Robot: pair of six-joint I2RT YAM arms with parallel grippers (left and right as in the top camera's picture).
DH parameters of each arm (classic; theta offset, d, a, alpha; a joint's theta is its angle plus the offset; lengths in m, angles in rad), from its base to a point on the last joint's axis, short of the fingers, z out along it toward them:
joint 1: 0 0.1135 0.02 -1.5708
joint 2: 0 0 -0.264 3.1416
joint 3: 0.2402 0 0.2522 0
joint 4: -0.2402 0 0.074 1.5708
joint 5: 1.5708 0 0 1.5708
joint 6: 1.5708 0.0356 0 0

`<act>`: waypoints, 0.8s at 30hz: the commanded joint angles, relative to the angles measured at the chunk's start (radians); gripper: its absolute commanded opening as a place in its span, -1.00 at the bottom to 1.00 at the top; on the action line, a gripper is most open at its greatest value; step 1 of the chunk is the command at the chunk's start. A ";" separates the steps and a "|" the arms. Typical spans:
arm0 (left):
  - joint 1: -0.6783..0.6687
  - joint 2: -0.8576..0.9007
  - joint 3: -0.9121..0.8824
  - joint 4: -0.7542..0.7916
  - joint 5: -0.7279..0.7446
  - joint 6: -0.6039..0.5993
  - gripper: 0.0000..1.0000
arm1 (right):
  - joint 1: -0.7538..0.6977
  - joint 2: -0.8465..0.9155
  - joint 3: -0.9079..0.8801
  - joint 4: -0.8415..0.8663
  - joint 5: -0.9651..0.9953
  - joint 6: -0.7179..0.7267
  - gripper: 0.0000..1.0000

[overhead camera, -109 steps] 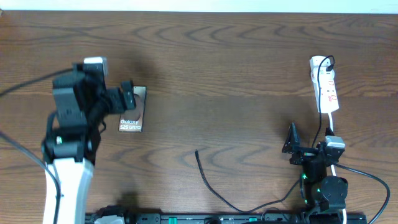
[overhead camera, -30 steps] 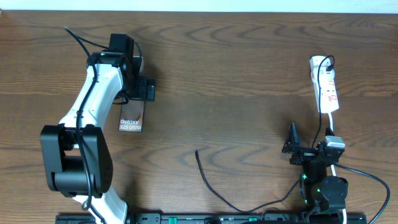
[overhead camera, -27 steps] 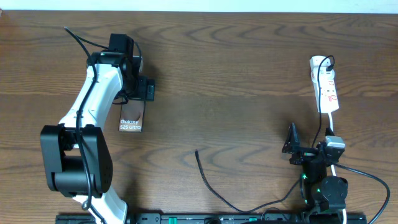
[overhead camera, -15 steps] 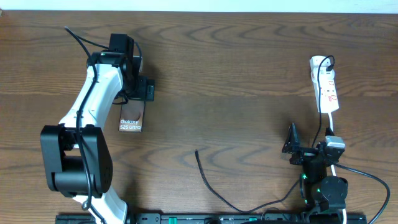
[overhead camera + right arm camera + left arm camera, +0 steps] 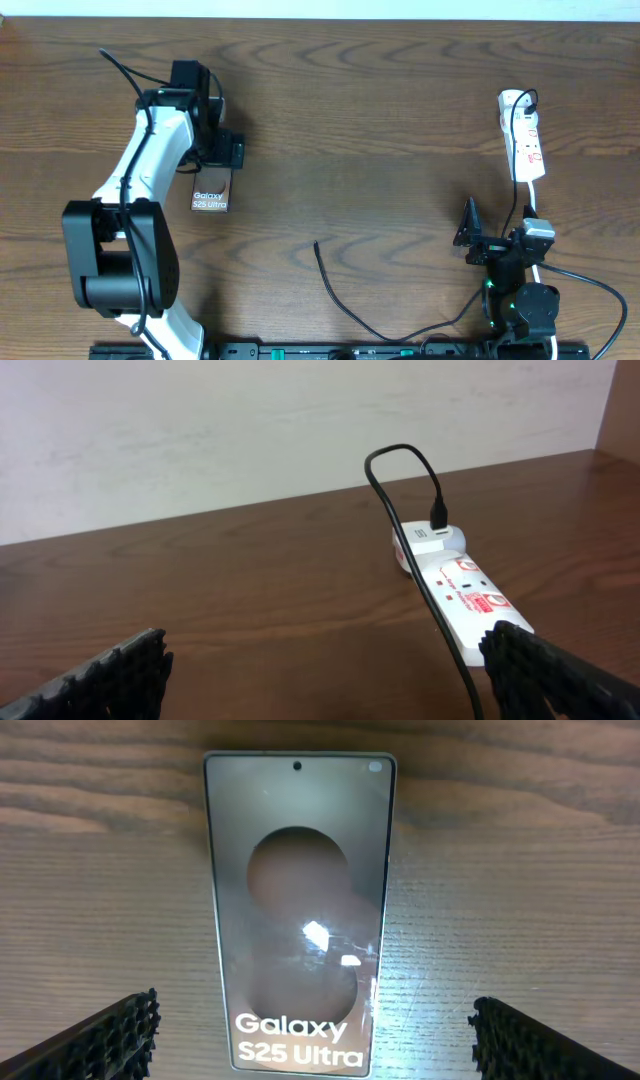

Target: Plug charger to phone and switch on socket

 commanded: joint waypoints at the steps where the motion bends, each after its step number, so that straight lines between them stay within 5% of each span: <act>1: 0.005 0.013 -0.032 0.016 -0.012 0.011 0.96 | 0.005 -0.006 -0.001 -0.003 0.011 -0.015 0.99; 24: 0.003 0.013 -0.045 0.069 -0.009 0.011 0.96 | 0.005 -0.006 -0.001 -0.003 0.011 -0.015 0.98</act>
